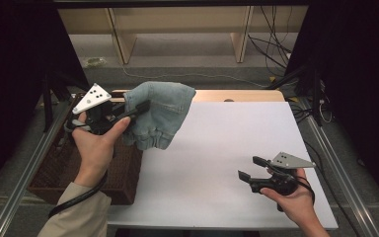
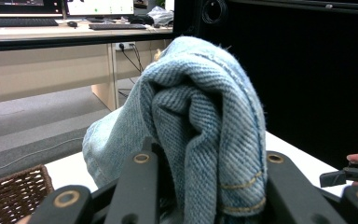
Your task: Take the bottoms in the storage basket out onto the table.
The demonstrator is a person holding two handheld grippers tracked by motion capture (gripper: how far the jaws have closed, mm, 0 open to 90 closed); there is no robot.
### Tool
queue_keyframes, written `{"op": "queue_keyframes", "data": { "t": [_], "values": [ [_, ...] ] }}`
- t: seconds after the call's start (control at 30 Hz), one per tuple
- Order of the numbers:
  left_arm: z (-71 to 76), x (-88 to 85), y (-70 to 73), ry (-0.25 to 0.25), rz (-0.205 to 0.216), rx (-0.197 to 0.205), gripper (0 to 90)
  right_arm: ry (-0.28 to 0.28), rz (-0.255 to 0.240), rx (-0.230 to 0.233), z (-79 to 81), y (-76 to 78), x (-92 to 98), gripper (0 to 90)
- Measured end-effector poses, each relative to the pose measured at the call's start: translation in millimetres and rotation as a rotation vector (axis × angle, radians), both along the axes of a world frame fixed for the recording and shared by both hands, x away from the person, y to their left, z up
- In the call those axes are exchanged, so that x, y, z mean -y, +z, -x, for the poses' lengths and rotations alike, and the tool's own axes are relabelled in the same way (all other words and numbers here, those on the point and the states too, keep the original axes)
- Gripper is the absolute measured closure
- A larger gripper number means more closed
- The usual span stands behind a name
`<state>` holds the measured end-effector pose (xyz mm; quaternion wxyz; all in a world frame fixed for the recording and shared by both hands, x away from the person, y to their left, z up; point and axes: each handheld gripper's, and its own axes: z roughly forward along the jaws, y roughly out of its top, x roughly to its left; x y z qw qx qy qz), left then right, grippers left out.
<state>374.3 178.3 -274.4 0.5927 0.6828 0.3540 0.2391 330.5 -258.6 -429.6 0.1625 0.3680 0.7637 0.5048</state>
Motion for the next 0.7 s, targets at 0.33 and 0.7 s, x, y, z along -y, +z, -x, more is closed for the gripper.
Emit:
{"op": "queue_keyframes", "data": {
  "t": [0.33, 0.7],
  "values": [
    [-1.3, 7.5, -1.4, -0.016, -0.003, -0.003, 70.3, 0.002, -0.001, -0.002, 0.1, -0.1, -0.1, 23.1],
    [-1.8, 17.6, -4.2, -0.041, -0.014, -0.01, 70.3, 0.001, -0.001, -0.002, 0.2, 0.0, 0.2, 23.1]
  ]
}}
